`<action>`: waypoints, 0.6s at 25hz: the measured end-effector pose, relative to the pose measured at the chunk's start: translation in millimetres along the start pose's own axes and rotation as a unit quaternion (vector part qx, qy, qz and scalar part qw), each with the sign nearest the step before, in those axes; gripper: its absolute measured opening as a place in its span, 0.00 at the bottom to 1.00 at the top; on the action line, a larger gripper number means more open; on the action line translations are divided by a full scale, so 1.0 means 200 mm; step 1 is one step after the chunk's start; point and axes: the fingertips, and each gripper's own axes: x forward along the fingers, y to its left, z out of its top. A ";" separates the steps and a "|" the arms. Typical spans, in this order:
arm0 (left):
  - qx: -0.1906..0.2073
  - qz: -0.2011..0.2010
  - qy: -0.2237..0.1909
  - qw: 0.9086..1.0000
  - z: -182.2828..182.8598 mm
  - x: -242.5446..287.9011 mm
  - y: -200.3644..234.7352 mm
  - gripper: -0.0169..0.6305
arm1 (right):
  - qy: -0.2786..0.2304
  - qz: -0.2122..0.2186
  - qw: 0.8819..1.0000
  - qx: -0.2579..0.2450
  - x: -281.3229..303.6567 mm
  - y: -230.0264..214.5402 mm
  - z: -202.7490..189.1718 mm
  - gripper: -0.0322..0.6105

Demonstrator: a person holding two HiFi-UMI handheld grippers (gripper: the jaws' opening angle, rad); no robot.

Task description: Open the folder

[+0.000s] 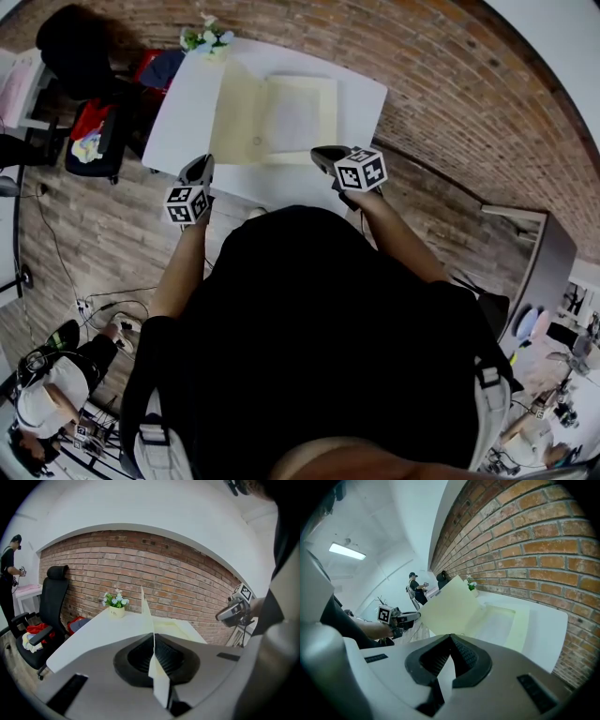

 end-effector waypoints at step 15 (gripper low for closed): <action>-0.030 0.025 0.020 0.999 -0.14 -0.05 0.22 0.05 | 0.004 -0.014 1.000 0.009 0.02 0.01 -0.05 0.09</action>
